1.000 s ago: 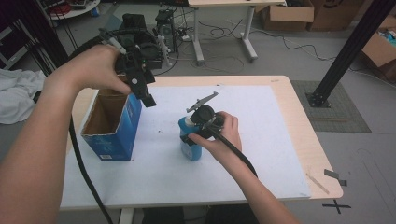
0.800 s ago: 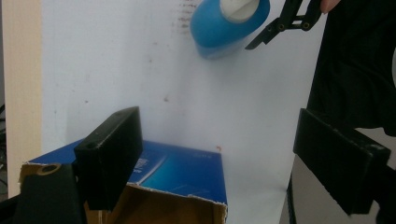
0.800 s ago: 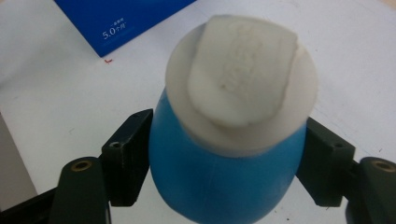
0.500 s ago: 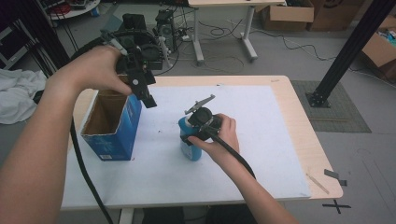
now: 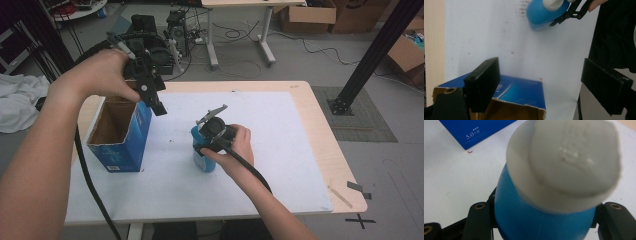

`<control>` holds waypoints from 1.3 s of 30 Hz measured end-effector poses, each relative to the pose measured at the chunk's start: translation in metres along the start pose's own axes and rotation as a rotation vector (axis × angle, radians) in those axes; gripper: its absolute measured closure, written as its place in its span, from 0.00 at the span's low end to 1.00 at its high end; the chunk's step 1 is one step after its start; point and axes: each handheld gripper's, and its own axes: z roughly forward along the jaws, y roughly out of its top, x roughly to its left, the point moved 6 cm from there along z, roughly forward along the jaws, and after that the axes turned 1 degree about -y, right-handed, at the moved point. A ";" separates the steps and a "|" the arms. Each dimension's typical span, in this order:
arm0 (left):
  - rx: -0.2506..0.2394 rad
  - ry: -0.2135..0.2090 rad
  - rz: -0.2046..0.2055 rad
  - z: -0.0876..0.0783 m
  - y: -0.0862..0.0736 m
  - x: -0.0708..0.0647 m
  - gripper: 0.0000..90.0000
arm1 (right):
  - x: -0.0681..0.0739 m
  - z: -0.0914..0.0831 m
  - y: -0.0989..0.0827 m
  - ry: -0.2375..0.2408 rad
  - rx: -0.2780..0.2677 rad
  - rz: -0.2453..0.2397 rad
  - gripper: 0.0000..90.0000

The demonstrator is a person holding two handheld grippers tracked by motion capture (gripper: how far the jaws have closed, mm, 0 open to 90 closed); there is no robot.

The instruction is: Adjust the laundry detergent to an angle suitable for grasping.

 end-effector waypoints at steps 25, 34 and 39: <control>0.003 -0.004 0.001 0.001 0.001 0.001 0.19 | -0.003 -0.002 -0.002 0.002 -0.020 -0.002 0.47; -0.001 -0.003 -0.002 0.002 0.000 0.002 0.19 | -0.006 -0.003 -0.003 0.025 -0.042 -0.013 0.47; -0.002 -0.003 -0.004 0.002 -0.001 0.003 0.19 | -0.010 -0.010 0.002 0.058 -0.075 -0.032 0.47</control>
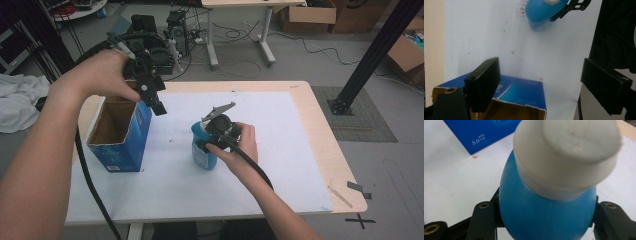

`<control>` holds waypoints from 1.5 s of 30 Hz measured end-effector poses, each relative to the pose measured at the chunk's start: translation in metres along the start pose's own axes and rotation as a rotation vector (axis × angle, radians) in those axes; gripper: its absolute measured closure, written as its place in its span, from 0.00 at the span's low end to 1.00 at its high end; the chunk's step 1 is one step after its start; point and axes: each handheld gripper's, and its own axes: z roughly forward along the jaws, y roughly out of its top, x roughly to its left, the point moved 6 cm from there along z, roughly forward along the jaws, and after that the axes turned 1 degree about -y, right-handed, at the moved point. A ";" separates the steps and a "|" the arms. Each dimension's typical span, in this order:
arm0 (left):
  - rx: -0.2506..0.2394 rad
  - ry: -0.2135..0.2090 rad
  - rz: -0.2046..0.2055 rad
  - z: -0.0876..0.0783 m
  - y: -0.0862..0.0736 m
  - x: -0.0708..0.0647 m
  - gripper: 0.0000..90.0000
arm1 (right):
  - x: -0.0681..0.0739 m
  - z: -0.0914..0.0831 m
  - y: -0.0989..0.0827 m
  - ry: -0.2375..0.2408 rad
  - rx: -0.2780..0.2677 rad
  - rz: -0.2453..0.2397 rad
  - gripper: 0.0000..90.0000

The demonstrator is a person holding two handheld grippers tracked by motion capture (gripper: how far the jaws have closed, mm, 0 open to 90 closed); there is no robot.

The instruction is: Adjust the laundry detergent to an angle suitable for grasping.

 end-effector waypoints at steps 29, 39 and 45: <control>0.006 -0.006 -0.006 0.002 0.001 0.001 0.19 | -0.001 -0.023 0.017 0.419 -0.088 -0.384 0.48; 0.012 -0.010 -0.011 0.004 0.001 0.002 0.19 | -0.001 -0.010 0.011 0.457 -0.085 -0.442 0.48; 0.018 -0.014 -0.011 0.006 0.001 0.001 0.19 | -0.003 0.002 0.006 0.477 -0.096 -0.459 0.49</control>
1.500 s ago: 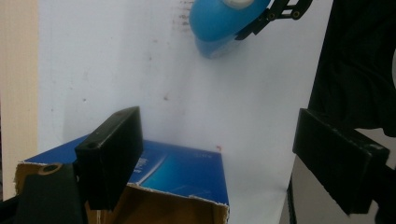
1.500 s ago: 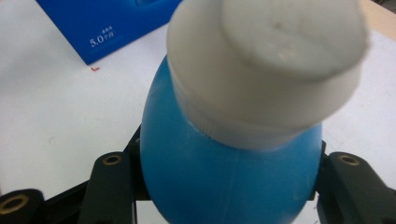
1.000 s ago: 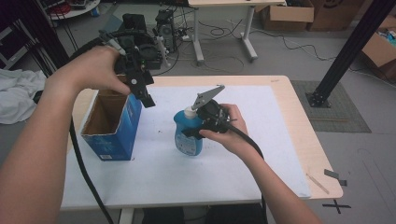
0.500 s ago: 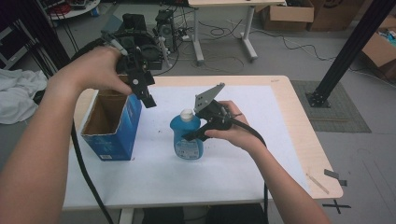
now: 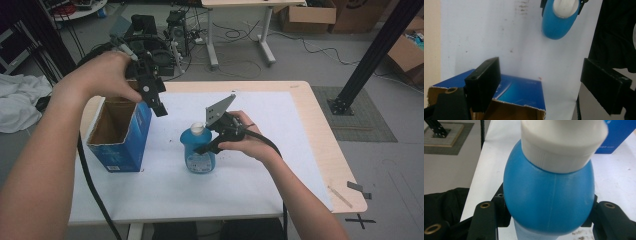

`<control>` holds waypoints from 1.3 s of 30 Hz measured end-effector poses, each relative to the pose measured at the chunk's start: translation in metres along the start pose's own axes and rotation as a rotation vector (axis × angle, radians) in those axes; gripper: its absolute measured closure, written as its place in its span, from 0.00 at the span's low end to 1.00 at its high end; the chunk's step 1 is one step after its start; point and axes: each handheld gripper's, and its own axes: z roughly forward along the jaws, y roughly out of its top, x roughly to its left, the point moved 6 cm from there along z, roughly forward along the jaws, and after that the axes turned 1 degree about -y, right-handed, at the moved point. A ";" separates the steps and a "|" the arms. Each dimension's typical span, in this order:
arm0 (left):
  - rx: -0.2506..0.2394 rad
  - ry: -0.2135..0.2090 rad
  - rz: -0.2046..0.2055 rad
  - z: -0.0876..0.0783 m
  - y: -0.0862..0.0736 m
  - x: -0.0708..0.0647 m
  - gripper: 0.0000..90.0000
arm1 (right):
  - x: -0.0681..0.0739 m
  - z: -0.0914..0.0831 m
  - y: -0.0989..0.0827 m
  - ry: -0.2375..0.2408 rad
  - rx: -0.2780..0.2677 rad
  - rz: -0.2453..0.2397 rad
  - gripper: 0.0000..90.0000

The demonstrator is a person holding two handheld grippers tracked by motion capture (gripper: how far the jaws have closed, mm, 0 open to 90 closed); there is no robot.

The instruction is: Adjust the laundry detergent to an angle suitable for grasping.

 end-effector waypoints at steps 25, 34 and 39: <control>0.009 -0.003 0.005 0.002 0.005 -0.001 0.19 | 0.002 0.007 -0.018 0.040 0.038 -0.006 0.46; 0.008 0.000 0.007 0.001 0.007 -0.003 0.19 | 0.004 0.002 -0.018 0.031 0.037 0.014 0.37; 0.007 0.001 0.007 -0.001 0.006 -0.004 0.19 | 0.004 -0.007 -0.017 0.020 0.043 0.042 0.29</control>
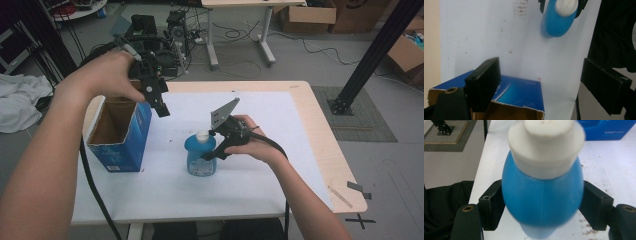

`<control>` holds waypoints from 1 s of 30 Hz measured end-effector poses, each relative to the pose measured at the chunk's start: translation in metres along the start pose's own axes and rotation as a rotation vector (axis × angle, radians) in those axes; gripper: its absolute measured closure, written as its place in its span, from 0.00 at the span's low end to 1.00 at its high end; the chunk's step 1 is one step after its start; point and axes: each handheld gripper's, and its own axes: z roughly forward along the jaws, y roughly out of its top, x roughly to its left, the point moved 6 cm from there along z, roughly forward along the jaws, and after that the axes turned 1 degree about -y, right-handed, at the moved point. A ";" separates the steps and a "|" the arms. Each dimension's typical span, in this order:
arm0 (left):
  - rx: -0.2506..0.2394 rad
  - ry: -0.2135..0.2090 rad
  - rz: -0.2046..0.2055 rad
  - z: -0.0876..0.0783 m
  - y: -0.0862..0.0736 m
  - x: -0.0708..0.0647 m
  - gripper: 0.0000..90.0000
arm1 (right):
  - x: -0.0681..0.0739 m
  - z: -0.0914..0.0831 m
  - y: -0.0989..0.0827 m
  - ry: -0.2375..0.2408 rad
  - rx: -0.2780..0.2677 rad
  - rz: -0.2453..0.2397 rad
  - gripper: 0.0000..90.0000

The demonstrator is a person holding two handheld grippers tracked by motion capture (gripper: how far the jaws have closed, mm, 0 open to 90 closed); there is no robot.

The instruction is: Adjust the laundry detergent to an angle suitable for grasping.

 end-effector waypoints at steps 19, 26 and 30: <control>0.003 0.000 0.013 0.000 0.006 -0.001 0.19 | -0.021 -0.069 -0.002 -0.188 0.053 0.180 0.28; 0.001 0.001 0.019 0.001 0.008 -0.002 0.19 | -0.043 -0.096 0.003 -0.315 0.084 0.310 0.27; 0.002 0.003 0.021 0.000 0.007 -0.001 0.19 | -0.052 -0.110 0.004 -0.355 0.115 0.387 0.29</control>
